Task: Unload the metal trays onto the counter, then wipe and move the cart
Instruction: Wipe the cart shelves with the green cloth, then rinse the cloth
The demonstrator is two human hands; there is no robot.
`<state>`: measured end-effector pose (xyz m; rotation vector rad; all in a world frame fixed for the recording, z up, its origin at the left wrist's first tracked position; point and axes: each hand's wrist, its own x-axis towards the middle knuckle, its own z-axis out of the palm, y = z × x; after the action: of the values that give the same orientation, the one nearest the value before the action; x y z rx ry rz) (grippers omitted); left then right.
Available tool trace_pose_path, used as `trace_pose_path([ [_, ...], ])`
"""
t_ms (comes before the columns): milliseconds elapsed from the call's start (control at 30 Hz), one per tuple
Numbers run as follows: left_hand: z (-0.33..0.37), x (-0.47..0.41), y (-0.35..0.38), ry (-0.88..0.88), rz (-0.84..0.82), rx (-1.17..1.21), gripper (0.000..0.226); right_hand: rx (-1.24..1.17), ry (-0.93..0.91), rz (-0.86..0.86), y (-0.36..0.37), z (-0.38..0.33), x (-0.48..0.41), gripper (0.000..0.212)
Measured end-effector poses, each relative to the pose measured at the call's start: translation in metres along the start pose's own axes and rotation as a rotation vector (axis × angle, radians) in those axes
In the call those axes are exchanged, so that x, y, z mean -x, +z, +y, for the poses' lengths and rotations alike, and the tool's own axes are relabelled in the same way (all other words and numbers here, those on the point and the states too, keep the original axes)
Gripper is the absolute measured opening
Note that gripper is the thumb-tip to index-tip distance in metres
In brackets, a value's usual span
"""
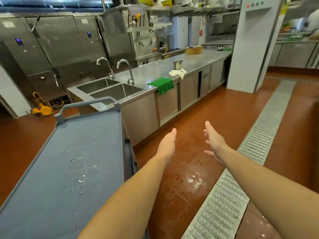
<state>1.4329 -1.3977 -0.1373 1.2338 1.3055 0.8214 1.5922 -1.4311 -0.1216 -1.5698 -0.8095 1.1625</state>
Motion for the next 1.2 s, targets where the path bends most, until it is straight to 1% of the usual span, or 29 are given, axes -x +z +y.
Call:
trace_pose_path([
  [300,0.033,-0.151,0.015,0.007,0.053,0.049,0.057,0.131,-0.05,-0.013,0.008,-0.046,-0.146,0.069],
  [433,0.055,-0.22,0.013,-0.001,0.088,0.087,0.056,0.313,-0.101,0.026,0.022,-0.069,-0.213,0.055],
  [500,0.064,-0.251,0.015,-0.008,0.098,0.106,0.056,0.355,-0.127,0.048,0.027,-0.078,-0.242,0.05],
  [633,0.072,-0.303,0.027,-0.022,0.111,0.09,0.055,0.367,-0.123,0.035,0.029,-0.092,-0.294,0.046],
  [767,0.08,-0.358,0.045,-0.033,0.13,0.087,0.053,0.373,-0.117,0.012,0.021,-0.103,-0.354,0.047],
  [867,0.094,-0.397,0.065,-0.052,0.153,0.137,0.046,0.369,-0.115,-0.007,0.013,-0.11,-0.409,0.048],
  [967,0.112,-0.436,0.085,-0.04,0.175,0.118,0.039,0.33,-0.12,-0.044,0.006,-0.122,-0.464,0.048],
  [1100,0.14,-0.495,0.107,-0.078,0.246,0.089,0.051,0.299,-0.114,-0.138,-0.009,-0.149,-0.536,0.051],
  [1200,0.157,-0.534,0.118,-0.073,0.28,0.088,0.052,0.291,-0.12,-0.168,-0.021,-0.172,-0.588,0.051],
])
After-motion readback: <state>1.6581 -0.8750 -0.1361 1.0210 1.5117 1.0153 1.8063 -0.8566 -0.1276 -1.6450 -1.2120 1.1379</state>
